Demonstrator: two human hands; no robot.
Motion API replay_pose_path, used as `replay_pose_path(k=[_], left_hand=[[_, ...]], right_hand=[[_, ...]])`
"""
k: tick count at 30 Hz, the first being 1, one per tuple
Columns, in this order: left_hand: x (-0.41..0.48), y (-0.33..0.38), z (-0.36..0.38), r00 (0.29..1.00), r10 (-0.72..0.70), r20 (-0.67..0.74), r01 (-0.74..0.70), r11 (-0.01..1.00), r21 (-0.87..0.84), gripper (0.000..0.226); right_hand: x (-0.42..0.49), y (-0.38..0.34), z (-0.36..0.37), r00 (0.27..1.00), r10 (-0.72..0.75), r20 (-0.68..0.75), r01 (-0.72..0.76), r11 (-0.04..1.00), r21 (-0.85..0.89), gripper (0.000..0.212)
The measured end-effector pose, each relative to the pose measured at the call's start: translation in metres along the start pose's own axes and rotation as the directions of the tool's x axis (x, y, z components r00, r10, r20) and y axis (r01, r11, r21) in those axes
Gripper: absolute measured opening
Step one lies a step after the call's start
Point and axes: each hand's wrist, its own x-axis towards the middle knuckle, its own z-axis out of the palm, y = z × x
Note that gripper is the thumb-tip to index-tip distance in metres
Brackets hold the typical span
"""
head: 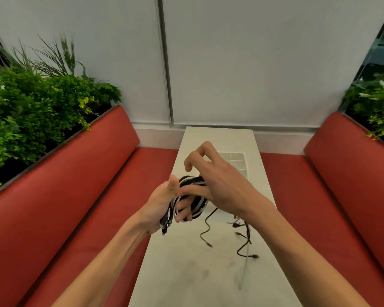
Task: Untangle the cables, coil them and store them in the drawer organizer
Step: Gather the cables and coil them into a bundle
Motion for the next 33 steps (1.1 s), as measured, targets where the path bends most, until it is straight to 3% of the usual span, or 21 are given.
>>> replay_pose_path(k=[3,5,7,9,12,14,20,25,29,31,33], left_hand=[[0.001,0.001,-0.001,0.991,0.008,0.134,-0.022,0.994,0.104,0.061],[0.001,0.006,-0.002,0.991,0.008,0.131,-0.029,0.988,0.155,0.04],[0.002,0.011,-0.003,0.994,-0.005,0.112,-0.016,0.983,0.181,0.03],[0.0,0.015,-0.003,0.994,-0.006,0.113,-0.01,0.99,0.142,0.031],[-0.004,0.02,-0.006,0.997,0.013,0.079,-0.013,1.0,0.001,0.045],[-0.005,0.02,-0.008,1.0,0.004,0.028,-0.001,0.997,-0.079,0.053],[-0.006,0.018,-0.005,0.999,-0.001,-0.036,-0.008,0.972,-0.236,0.044],[-0.008,0.021,-0.007,0.999,0.02,-0.05,-0.033,0.959,-0.283,0.038],[-0.006,0.019,-0.007,0.993,0.046,-0.104,-0.082,0.926,-0.37,0.031],[-0.004,0.019,-0.009,0.991,0.047,-0.127,-0.093,0.915,-0.393,0.029],[-0.004,0.019,-0.011,0.989,0.037,-0.146,-0.095,0.905,-0.415,0.03]], right_hand=[[0.009,0.015,0.0,0.998,0.054,0.027,-0.05,0.991,-0.12,0.064],[0.013,0.027,0.007,0.992,0.106,0.069,-0.098,0.99,-0.106,0.066],[0.013,0.034,0.016,0.985,0.142,0.098,-0.144,0.989,0.011,0.065],[0.007,0.036,0.024,0.982,0.152,0.116,-0.176,0.957,0.232,0.063],[-0.006,0.039,0.026,0.961,0.207,0.181,-0.274,0.778,0.566,0.065],[-0.015,0.041,0.023,0.939,0.225,0.259,-0.343,0.641,0.686,0.061],[-0.039,0.058,0.046,0.879,0.168,0.447,-0.477,0.291,0.829,0.06],[-0.055,0.06,0.068,0.884,0.059,0.463,-0.467,0.085,0.88,0.042],[-0.057,0.055,0.072,0.883,0.061,0.466,-0.47,0.122,0.874,0.041],[-0.057,0.053,0.07,0.888,0.113,0.446,-0.46,0.21,0.863,0.044],[-0.055,0.054,0.07,0.899,0.191,0.395,-0.439,0.362,0.822,0.048]])
